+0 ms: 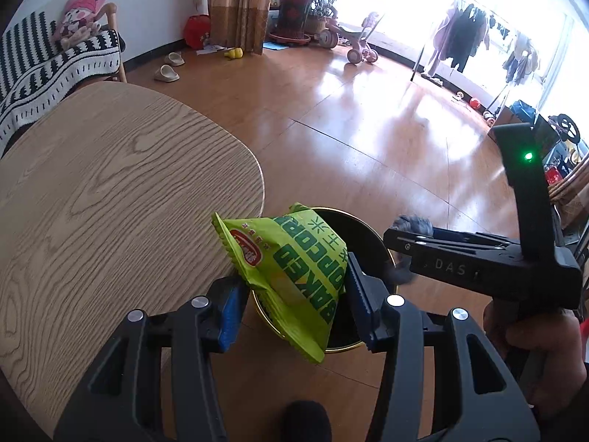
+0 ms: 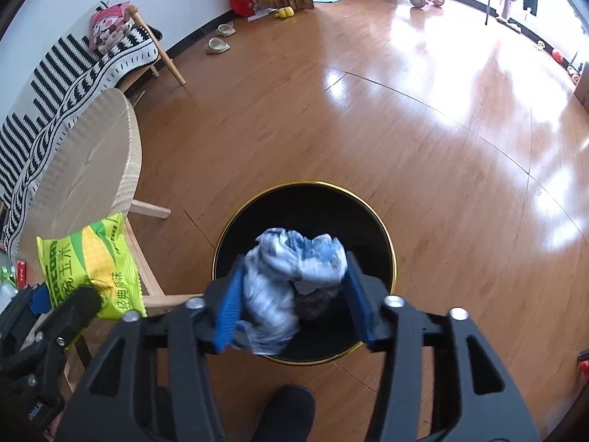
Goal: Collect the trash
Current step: 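Move both tools over the bin and open them to drop the foil and popcorn bag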
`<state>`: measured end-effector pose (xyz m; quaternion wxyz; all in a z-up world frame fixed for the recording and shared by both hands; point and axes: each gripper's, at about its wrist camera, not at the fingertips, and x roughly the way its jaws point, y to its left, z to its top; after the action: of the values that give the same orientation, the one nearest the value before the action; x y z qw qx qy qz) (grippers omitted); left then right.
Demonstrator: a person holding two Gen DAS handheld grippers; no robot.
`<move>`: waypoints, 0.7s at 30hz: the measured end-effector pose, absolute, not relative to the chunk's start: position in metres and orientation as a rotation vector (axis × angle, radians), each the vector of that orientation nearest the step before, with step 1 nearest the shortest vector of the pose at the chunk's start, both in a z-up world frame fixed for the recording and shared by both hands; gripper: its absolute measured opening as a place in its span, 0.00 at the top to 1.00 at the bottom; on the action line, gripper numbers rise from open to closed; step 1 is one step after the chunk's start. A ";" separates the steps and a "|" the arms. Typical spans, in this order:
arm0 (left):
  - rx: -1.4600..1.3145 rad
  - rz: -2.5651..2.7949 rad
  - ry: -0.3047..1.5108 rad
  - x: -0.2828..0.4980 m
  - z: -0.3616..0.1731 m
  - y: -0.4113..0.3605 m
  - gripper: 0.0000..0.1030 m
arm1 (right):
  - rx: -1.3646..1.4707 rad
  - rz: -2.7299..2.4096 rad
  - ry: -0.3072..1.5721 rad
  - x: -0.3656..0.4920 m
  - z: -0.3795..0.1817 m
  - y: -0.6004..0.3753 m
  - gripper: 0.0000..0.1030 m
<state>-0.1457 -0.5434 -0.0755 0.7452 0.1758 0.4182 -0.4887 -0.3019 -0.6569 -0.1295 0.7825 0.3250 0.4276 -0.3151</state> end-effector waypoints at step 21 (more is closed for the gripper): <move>0.402 -1.152 0.918 -0.158 -0.092 -0.571 0.35 | 0.753 -0.799 0.809 -0.340 -0.117 -0.670 0.35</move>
<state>-0.1581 -0.5705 -0.0916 0.7224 0.1820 0.4157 -0.5217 -0.3400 -0.6695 -0.1168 0.7764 0.3481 0.3738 -0.3693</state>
